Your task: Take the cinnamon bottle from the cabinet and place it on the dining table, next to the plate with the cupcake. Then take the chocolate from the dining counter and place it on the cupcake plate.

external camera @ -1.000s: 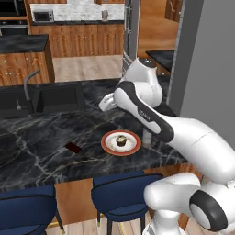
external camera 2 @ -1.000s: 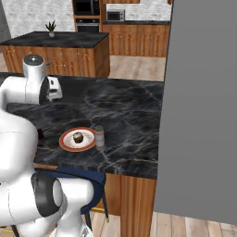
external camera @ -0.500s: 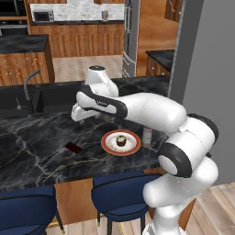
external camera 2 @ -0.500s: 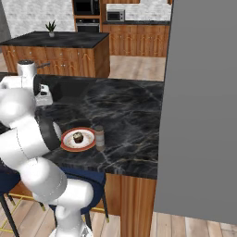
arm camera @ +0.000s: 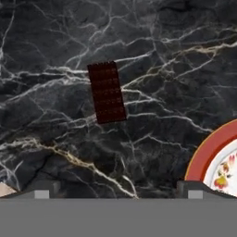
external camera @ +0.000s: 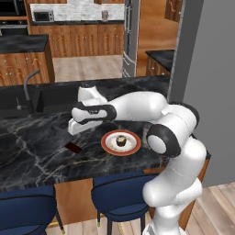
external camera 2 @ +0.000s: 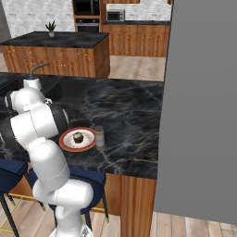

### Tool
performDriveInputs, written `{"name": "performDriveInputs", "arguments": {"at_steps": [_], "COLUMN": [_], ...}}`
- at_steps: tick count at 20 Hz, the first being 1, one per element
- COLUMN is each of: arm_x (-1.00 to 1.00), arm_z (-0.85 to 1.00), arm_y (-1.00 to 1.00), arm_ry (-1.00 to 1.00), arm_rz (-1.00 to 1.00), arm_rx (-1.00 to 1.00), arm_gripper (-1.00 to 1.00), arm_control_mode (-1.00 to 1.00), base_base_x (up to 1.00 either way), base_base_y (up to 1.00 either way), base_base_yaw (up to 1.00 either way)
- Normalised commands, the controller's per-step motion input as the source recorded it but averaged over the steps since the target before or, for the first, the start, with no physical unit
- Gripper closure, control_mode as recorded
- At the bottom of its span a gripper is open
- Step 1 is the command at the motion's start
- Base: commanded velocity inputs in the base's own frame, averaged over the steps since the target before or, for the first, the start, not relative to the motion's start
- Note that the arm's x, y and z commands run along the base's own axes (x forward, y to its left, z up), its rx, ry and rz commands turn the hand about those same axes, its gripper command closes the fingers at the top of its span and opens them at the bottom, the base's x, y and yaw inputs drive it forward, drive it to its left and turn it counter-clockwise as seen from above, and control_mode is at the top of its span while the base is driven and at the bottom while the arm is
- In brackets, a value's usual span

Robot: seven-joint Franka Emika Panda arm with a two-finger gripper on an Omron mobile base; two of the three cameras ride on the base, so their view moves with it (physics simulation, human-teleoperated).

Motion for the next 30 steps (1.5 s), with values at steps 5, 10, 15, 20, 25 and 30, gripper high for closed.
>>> {"name": "performDriveInputs", "arguments": {"at_steps": [5,10,15,20,25,30], "arm_x": [0.07,0.09,0.1,0.33,0.17,0.01], "arm_z": [-0.36,-0.84,-0.26,-0.22,-0.22,-0.2], "arm_y": [0.16,0.16,0.08,0.1,0.25,0.26], "arm_ry": [0.0,0.0,0.0,0.0,0.0,0.0], "arm_rz": [0.04,0.07,0.01,0.01,0.04,0.06], "arm_rx": [0.0,0.0,0.0,0.0,0.0,-0.01], "arm_gripper": [-1.0,-1.0,-1.0,-1.0,-1.0,-1.0], "arm_control_mode": [-1.0,-1.0,-1.0,-1.0,-1.0,-1.0], "base_base_x": [0.0,0.0,0.0,0.0,0.0,0.0], "base_base_y": [0.0,0.0,0.0,0.0,0.0,0.0], "base_base_yaw": [0.0,0.0,0.0,0.0,0.0,0.0]}}
